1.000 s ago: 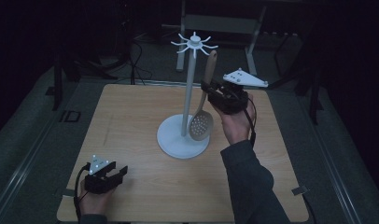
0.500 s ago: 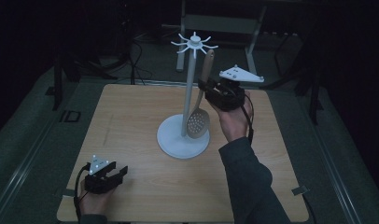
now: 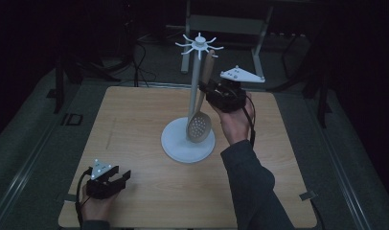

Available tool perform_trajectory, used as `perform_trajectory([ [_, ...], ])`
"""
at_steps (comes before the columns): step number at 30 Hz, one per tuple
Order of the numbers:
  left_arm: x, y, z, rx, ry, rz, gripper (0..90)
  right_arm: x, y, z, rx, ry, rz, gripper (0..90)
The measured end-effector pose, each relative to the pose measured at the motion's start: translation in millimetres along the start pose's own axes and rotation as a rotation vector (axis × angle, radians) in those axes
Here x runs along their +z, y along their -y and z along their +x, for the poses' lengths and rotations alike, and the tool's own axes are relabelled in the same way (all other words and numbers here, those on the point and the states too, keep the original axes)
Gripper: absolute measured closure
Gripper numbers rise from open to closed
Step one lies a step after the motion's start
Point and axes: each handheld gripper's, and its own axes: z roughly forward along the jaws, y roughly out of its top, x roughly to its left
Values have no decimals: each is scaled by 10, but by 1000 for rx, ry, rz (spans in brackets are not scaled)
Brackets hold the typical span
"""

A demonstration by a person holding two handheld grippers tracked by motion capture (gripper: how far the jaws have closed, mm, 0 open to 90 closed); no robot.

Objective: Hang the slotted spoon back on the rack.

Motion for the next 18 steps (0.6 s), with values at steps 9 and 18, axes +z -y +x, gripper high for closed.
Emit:
perform_trajectory([
  [9,0,0,-2,-1,0,-3,465,27,18,-11,-3,-9,13,721],
  [18,0,0,-4,3,1,2,466,-43,22,-6,-22,10,0,512],
])
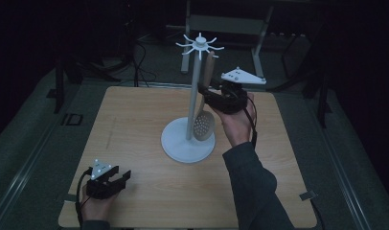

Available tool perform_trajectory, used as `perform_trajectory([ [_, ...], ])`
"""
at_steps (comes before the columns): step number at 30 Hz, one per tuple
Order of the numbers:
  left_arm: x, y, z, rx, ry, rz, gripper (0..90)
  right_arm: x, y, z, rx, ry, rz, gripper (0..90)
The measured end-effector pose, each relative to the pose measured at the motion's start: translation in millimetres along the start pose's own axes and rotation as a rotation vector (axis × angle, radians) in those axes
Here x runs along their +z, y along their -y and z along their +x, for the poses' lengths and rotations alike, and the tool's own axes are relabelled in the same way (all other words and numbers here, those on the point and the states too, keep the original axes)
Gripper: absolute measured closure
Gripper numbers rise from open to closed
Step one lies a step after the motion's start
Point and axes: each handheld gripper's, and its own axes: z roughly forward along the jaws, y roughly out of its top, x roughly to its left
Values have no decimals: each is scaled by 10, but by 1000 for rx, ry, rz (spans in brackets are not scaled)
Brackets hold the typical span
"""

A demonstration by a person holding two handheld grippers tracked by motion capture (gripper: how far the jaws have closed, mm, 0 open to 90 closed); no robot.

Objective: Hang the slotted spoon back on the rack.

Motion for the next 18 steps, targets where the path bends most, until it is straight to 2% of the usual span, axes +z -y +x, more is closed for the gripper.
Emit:
perform_trajectory([
  [5,2,1,-1,0,1,1,466,-22,52,-31,1,19,7,450],
  [12,3,0,-2,1,2,3,465,-83,156,-103,24,24,18,411],
  [15,-3,5,4,-4,0,-4,465,-172,281,-143,24,21,29,408],
  [18,1,4,2,-4,0,-4,465,-264,514,-233,44,28,64,406],
])
